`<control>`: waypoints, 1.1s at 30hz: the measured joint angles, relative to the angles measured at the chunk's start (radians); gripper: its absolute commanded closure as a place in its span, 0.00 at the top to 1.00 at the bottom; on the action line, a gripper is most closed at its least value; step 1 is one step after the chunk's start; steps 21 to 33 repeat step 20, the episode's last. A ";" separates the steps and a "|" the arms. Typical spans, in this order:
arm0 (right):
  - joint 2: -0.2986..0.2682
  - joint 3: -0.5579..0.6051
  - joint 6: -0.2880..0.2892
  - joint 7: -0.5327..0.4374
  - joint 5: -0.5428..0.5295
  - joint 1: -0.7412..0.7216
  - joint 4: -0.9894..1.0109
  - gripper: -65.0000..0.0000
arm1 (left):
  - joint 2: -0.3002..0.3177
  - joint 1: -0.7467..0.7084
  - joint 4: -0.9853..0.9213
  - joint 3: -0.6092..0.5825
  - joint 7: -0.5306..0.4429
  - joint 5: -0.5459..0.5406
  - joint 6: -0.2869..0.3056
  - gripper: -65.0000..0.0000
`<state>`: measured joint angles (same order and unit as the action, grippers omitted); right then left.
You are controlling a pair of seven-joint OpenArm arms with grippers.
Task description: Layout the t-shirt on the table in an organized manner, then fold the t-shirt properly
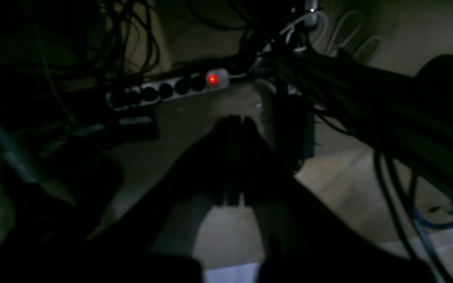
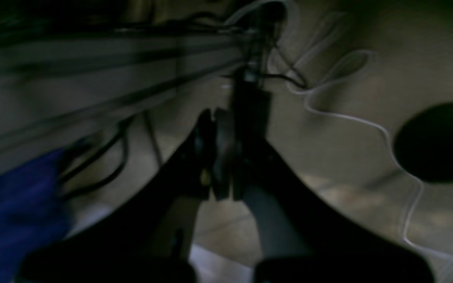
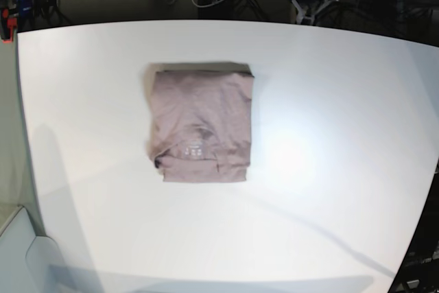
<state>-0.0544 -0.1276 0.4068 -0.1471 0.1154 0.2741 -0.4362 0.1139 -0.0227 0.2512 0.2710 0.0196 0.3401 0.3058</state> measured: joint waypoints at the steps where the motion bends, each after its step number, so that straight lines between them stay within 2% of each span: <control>1: 0.007 0.000 -0.076 0.000 0.000 -0.012 0.024 0.00 | -0.001 0.007 -0.015 -0.016 0.001 -0.002 -0.024 0.00; 5: 0.013 -0.001 -0.344 -0.002 0.000 -0.085 0.172 0.00 | -0.015 0.027 -0.050 -0.024 0.002 -0.006 -0.105 0.00; 10: 0.050 -0.001 -0.649 -0.125 0.004 -0.102 0.218 0.00 | -0.036 0.032 -0.054 -0.031 -0.002 0.001 -0.113 0.00; 11: 0.063 -0.001 -0.699 -0.137 0.000 -0.100 0.219 0.00 | -0.033 0.032 -0.055 -0.031 -0.002 0.001 -0.113 0.00; 12: 0.072 -0.001 -0.723 -0.139 0.002 -0.098 0.219 0.00 | -0.030 0.031 -0.055 -0.031 -0.002 0.001 -0.113 0.00; 16: 0.096 0.000 -0.748 -0.143 0.004 -0.097 0.221 0.00 | -0.026 0.032 -0.055 -0.031 -0.002 0.001 -0.120 0.00; 33: 0.088 0.000 -0.748 -0.143 0.004 -0.098 0.221 0.00 | -0.029 0.032 -0.055 -0.031 -0.002 0.000 -0.119 0.00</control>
